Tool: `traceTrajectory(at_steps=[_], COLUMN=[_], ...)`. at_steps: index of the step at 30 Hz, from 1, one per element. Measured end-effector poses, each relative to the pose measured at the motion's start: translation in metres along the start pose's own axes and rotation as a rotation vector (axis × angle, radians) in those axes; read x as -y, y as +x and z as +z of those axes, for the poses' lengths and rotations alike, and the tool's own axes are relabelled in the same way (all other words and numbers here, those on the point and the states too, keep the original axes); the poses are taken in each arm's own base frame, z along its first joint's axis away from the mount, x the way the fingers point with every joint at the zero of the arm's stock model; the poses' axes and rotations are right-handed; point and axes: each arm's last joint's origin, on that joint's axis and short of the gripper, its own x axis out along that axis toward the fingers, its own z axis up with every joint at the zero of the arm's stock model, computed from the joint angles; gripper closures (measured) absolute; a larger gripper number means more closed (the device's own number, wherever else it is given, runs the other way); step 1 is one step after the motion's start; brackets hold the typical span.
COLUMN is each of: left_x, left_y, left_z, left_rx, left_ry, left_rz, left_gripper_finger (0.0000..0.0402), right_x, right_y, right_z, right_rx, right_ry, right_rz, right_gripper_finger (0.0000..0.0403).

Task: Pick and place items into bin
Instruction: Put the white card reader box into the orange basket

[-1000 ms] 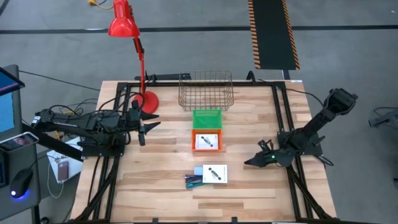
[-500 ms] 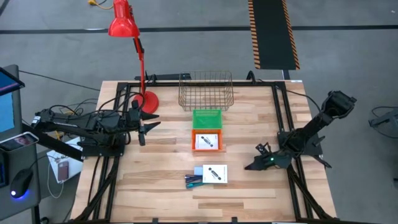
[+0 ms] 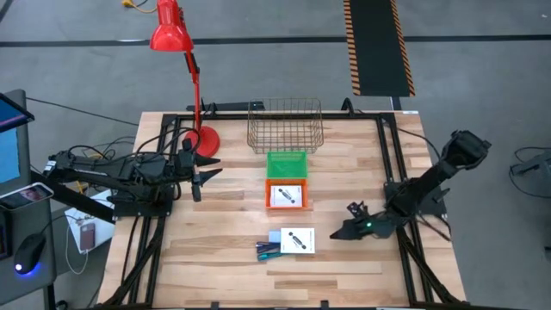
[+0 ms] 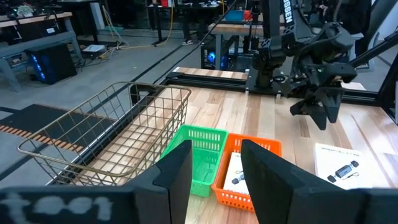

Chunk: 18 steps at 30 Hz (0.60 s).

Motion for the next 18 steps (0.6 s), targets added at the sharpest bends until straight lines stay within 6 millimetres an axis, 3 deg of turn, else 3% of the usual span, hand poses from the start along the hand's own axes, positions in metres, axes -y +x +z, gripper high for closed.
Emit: traceTrajectory(at_steps=[6, 18], left_x=[0.0, 0.0], left_y=[0.0, 0.0], left_z=[0.0, -0.001], left_rx=[0.0, -0.005], left_ry=[0.0, -0.004], left_rz=[0.0, 0.001], left_gripper_finger=[0.0274, 0.0274], right_x=[-0.004, -0.015], right_y=[0.018, 0.038], right_z=[-0.005, -0.017], right_rx=[-0.015, -0.047], right_ry=[0.04, 0.056], right_rz=[-0.047, -0.006], right_gripper_finger=[0.0194, 0.0191])
